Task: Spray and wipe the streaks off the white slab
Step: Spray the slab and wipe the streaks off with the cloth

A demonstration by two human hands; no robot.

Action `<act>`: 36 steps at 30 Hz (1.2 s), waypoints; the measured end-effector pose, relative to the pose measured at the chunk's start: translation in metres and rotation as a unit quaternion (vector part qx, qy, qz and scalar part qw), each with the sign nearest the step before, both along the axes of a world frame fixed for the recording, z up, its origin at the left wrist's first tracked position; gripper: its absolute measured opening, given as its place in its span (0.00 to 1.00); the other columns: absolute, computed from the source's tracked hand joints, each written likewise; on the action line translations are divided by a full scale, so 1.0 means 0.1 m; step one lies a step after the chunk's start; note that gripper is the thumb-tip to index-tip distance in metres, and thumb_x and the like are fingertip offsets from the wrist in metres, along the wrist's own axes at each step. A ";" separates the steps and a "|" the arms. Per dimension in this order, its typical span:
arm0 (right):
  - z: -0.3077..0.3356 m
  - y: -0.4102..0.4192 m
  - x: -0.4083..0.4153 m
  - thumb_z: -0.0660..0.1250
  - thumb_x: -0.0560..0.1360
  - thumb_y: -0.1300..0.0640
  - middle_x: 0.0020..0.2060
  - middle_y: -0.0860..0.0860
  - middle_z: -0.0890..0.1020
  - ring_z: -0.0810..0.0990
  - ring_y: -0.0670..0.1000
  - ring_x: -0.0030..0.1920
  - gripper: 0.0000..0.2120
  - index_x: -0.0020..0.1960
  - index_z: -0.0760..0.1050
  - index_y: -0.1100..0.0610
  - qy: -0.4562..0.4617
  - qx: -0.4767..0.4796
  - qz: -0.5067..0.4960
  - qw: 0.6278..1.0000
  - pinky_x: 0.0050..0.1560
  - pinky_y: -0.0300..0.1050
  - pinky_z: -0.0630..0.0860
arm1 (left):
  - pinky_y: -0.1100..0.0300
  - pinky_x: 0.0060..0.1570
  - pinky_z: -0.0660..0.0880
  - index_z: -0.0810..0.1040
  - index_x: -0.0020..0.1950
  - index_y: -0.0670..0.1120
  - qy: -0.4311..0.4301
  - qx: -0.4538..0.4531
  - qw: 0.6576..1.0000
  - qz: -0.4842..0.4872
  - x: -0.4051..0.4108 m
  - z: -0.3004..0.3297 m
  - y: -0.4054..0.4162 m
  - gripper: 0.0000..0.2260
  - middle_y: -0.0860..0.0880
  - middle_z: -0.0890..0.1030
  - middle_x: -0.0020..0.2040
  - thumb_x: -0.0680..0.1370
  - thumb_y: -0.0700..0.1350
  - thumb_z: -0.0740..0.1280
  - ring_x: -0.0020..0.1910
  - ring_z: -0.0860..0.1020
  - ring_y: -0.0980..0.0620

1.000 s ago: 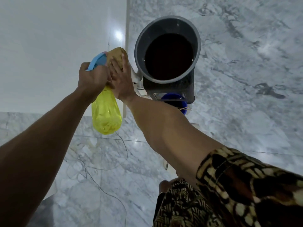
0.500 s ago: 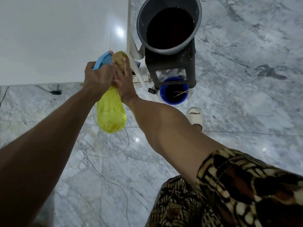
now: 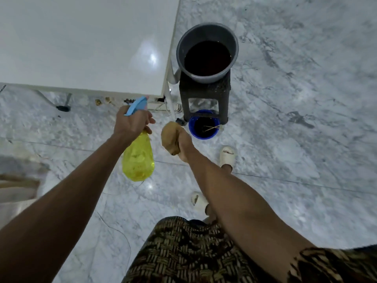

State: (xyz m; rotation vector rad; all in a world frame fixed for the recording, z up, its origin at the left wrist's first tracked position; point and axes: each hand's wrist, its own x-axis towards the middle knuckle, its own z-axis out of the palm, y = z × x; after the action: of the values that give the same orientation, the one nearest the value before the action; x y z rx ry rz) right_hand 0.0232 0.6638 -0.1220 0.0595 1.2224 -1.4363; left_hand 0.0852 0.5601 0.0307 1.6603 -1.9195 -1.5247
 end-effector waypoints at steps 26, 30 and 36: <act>1.28 0.80 -5.45 0.68 0.78 0.47 0.66 0.57 0.79 0.77 0.59 0.66 0.24 0.70 0.75 0.58 -0.066 -0.022 -0.040 0.997 0.69 0.60 0.72 | 0.56 0.30 0.80 0.81 0.39 0.40 0.177 0.011 0.983 -0.043 -4.49 0.54 0.65 0.14 0.43 0.81 0.35 0.78 0.28 0.61 0.34 0.82 0.52; 1.21 0.64 -5.96 0.66 0.80 0.58 0.66 0.58 0.78 0.77 0.60 0.66 0.19 0.70 0.74 0.60 -0.062 -0.016 -0.056 0.996 0.64 0.57 0.76 | 0.55 0.31 0.81 0.83 0.50 0.43 0.184 0.032 0.982 -0.031 -5.02 0.42 0.46 0.13 0.44 0.83 0.36 0.78 0.30 0.62 0.42 0.84 0.43; 1.09 0.12 -6.81 0.63 0.81 0.57 0.63 0.58 0.81 0.79 0.59 0.64 0.17 0.68 0.75 0.60 -0.031 0.019 -0.046 0.998 0.66 0.57 0.75 | 0.55 0.31 0.80 0.83 0.62 0.41 0.147 0.021 0.987 -0.061 -5.78 0.16 -0.07 0.16 0.37 0.83 0.43 0.81 0.32 0.60 0.43 0.84 0.47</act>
State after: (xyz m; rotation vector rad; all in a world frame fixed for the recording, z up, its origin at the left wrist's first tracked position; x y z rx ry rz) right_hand -0.6580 0.6759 -0.0133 0.1876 1.2092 -1.4796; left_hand -0.4929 0.5528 0.0463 1.2649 -1.8693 -1.7545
